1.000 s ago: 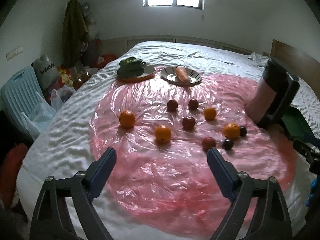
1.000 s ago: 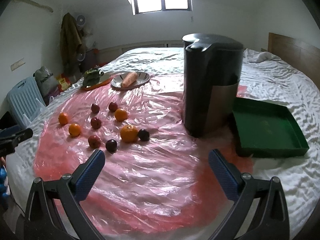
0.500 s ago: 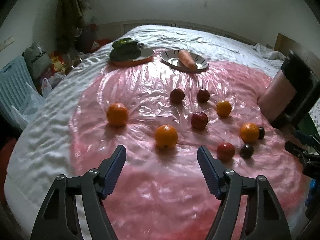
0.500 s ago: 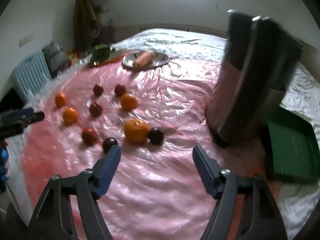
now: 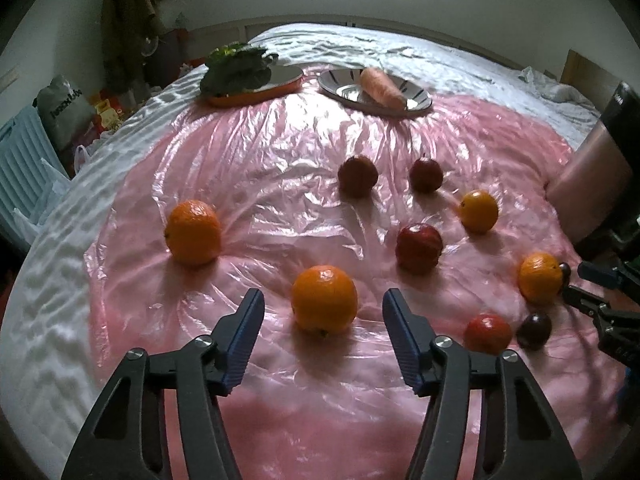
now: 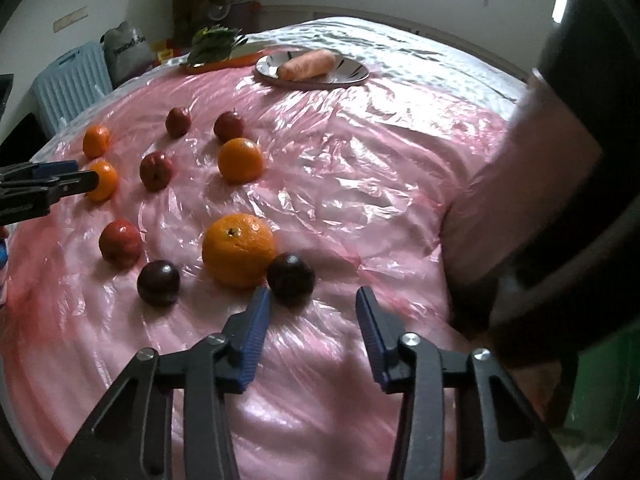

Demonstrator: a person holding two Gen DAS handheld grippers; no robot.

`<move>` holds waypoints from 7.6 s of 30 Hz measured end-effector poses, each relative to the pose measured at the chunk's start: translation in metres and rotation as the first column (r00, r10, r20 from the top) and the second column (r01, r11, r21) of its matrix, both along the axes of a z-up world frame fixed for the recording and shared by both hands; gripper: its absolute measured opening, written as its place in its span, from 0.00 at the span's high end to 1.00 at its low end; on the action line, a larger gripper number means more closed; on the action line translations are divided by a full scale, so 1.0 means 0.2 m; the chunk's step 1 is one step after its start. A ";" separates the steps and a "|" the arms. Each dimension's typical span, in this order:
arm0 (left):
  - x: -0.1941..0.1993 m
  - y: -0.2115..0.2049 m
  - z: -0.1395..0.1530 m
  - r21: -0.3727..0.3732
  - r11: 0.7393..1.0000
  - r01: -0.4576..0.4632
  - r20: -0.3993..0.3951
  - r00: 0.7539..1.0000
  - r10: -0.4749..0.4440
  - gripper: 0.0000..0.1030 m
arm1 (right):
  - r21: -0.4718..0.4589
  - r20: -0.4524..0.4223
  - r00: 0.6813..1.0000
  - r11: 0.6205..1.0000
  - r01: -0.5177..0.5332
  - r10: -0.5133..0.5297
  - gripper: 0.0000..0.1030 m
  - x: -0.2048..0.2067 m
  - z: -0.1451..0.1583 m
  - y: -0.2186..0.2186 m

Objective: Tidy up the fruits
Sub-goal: 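Grasp an orange with the left tool while the right tool grasps a dark plum, then carry the orange and plum to the green tray with both tools, then open both tools to release the orange and plum into the tray, then grasp a red apple with the left tool while the right tool grasps a dark plum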

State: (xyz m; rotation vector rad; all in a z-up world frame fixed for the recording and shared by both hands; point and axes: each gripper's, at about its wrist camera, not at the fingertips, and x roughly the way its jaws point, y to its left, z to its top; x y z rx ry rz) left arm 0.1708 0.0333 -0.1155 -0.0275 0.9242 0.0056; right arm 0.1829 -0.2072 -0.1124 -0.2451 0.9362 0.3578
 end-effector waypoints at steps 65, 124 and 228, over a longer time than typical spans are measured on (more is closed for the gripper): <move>-0.33 -0.01 0.23 -0.055 0.996 0.064 0.063 0.996 -0.060 0.67 | 0.146 0.044 0.997 0.988 0.055 -0.062 0.98 -0.41 0.19 -0.10; -0.01 -2.35 0.22 -0.022 0.783 0.622 -0.064 0.781 -0.621 0.67 | 0.161 0.042 0.827 0.821 0.548 -0.561 0.97 -0.34 0.10 -1.90; -0.15 -0.38 0.03 -0.089 0.979 0.184 -0.033 0.982 -0.187 0.62 | 0.361 -0.070 0.997 0.931 0.059 -0.036 0.76 -0.20 0.10 0.17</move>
